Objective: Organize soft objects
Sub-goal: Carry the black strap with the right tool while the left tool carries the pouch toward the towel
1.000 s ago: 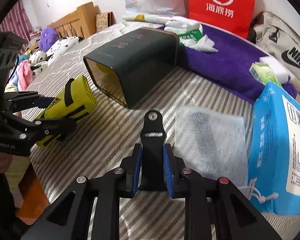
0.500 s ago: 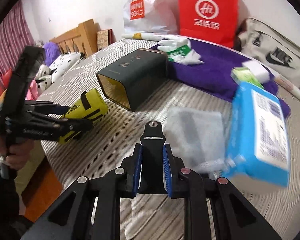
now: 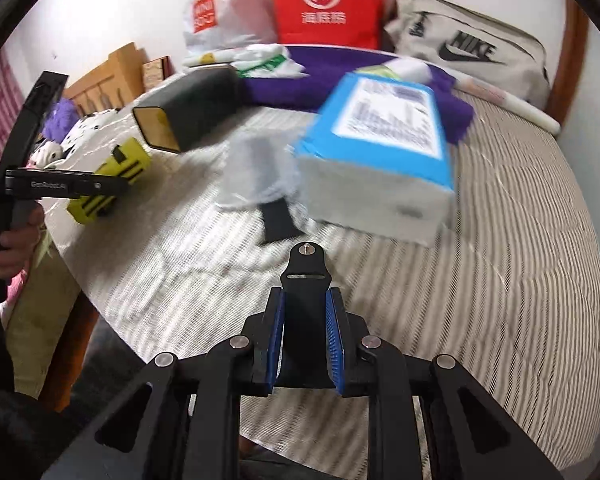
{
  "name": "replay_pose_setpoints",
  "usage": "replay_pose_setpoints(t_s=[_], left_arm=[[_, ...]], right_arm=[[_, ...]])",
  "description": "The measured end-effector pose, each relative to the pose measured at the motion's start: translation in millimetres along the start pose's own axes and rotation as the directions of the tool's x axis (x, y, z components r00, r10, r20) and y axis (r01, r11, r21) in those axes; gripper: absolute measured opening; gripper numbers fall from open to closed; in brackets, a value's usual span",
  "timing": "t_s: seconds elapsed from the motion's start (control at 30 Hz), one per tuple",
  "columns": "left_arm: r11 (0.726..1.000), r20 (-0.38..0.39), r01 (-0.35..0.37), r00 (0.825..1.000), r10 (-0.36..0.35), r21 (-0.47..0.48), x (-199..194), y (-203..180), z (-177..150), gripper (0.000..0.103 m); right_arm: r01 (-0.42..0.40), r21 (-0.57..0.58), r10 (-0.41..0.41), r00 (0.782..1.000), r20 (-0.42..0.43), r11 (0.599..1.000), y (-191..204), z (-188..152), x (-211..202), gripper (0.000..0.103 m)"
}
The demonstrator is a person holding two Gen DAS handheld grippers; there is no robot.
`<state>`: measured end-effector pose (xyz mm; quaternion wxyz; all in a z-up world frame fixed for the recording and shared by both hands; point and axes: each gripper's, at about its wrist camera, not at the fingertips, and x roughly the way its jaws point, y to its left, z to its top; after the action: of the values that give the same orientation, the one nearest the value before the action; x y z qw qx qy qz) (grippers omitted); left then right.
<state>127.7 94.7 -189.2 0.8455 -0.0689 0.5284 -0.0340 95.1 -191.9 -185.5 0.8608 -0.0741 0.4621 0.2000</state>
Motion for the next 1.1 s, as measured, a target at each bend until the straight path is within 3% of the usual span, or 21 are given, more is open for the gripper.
replay_pose_setpoints(t_s=[0.13, 0.23, 0.3, 0.4, 0.53, 0.67, 1.1], left_arm=[[1.0, -0.011, -0.021, 1.0, 0.021, 0.013, 1.6, -3.8, 1.7, 0.068], [1.0, -0.016, -0.025, 1.0, 0.025, 0.014, 2.5, -5.0, 2.5, 0.07], [0.999, -0.017, -0.033, 0.999, 0.033, 0.023, 2.9, -7.0, 2.3, 0.071], [0.998, -0.008, -0.053, 0.999, 0.053, 0.035, 5.0, -11.3, 2.9, 0.071], [0.997, 0.004, -0.075, 0.997, 0.075, 0.031, 4.2, -12.6, 0.9, 0.07], [0.999, 0.005, -0.031, 1.0, 0.031, 0.018, -1.3, -9.0, -1.5, 0.062], [1.0, 0.089, 0.03, 0.996, -0.031, 0.005, -44.5, -3.0, -3.1, 0.06]], right_arm=[[0.001, 0.012, -0.001, 1.0, -0.012, 1.0, -5.6, -4.9, 8.6, 0.023], [-0.024, 0.011, 0.024, 1.0, 0.008, 1.0, -3.7, -6.8, 7.5, 0.031], [-0.028, 0.033, 0.027, 0.999, 0.034, 0.999, -4.6, -8.5, 7.7, 0.031], [0.017, 0.015, -0.018, 0.998, 0.056, 1.0, -1.3, -8.8, 8.8, 0.023], [0.024, 0.012, -0.025, 0.998, 0.051, 1.0, -0.4, -7.6, 10.0, 0.022], [0.013, 0.014, -0.013, 0.999, 0.049, 1.0, 0.0, -6.7, 7.6, 0.022], [-0.041, 0.012, 0.04, 0.994, 0.098, 0.999, 9.6, 4.7, -25.0, 0.022]])
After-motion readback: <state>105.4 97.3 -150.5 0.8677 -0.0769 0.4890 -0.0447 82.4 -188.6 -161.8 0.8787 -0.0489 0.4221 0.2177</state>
